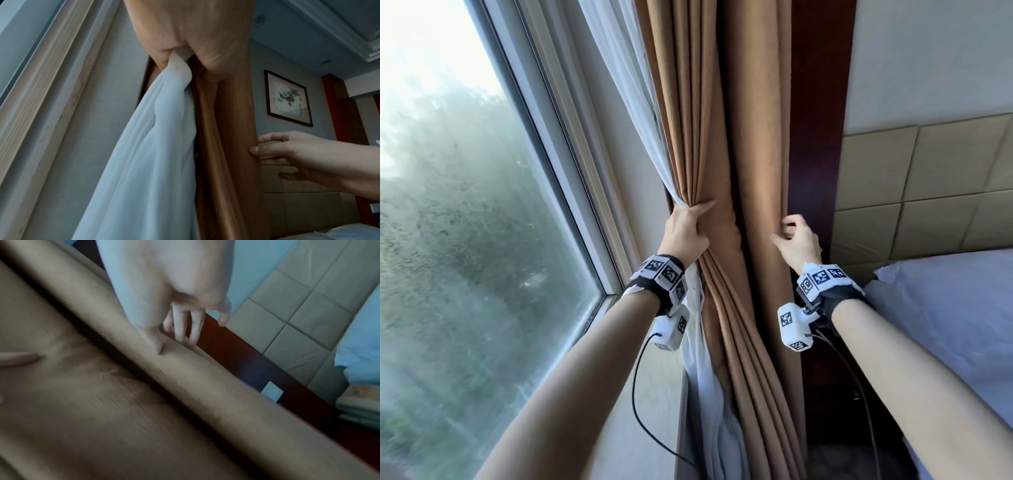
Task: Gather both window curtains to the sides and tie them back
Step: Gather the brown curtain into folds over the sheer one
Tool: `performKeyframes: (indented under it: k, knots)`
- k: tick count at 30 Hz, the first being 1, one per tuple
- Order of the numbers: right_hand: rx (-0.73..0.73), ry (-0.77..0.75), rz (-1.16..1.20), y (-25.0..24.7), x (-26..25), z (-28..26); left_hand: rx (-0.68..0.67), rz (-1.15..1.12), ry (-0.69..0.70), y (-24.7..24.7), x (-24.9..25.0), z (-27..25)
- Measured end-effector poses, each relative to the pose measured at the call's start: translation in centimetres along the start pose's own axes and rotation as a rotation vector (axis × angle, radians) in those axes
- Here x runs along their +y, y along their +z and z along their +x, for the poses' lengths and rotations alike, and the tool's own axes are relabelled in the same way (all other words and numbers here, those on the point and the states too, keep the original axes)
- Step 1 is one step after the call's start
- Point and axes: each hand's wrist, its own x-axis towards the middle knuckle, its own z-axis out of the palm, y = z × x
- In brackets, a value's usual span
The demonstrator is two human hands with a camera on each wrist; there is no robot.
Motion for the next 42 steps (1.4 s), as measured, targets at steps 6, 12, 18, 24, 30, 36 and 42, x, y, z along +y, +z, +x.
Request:
performKeyframes:
  k: [6,12,18,24,30,36,42]
  knots:
    - [-0.068,-0.026,-0.103,-0.5,-0.6,-1.3,0.007,-0.02,-0.051,0.1,0.2,0.1]
    - [-0.049,-0.349,-0.283,0.0,-1.8,-7.3,0.033,-0.021,-0.079,0.6,0.8,0.4]
    - [-0.06,-0.504,-0.35,1.7,-2.8,-9.8,0.023,-0.054,-0.06,0.6,1.4,0.2]
    - [-0.027,-0.487,-0.448,3.2,-3.2,-9.1,0.081,-0.175,-0.045,0.6,2.2,-0.9]
    - [-0.178,-0.488,-0.424,3.8,-4.3,-8.5,0.102,-0.054,-0.013,0.9,1.8,-1.2]
    - [-0.377,-0.252,-0.178,1.3,-2.2,-3.5,0.137,0.0,0.089,0.3,0.0,-0.8]
    - [0.002,0.053,-0.061,-1.1,-0.4,4.2,0.053,0.07,0.167,-0.9,0.4,-0.9]
